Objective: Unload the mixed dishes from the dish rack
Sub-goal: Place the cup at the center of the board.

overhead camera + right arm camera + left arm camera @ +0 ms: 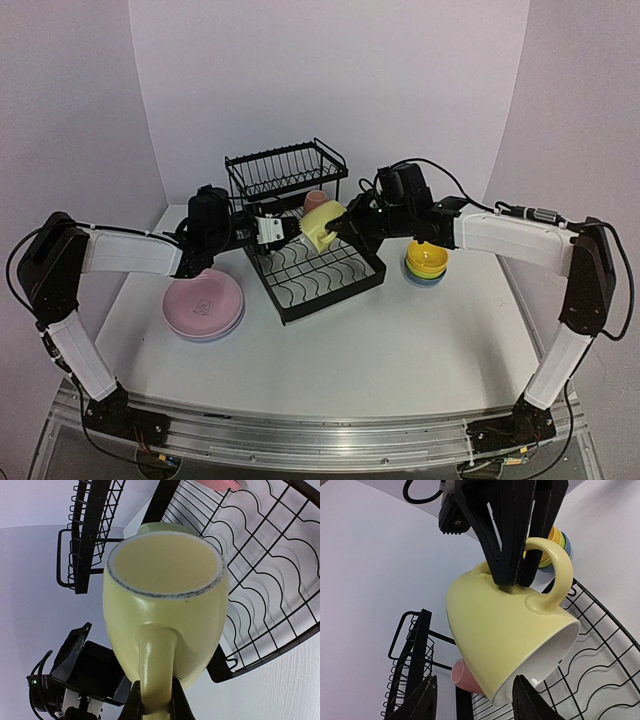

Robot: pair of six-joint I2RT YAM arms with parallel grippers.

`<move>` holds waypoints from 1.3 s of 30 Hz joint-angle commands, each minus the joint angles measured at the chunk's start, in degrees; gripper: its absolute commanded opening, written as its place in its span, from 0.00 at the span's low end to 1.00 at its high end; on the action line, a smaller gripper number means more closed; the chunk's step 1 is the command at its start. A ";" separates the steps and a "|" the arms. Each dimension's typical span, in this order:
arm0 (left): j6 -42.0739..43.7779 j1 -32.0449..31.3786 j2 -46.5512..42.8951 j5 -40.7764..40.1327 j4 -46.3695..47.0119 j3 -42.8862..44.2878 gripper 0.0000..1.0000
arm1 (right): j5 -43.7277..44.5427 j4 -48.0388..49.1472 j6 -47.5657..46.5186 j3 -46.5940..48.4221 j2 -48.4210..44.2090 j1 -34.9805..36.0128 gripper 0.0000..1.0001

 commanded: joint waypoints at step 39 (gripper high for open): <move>5.27 -0.62 -7.44 10.06 -22.17 5.56 0.00 | -4.69 8.13 18.82 -1.51 -0.80 -2.50 0.41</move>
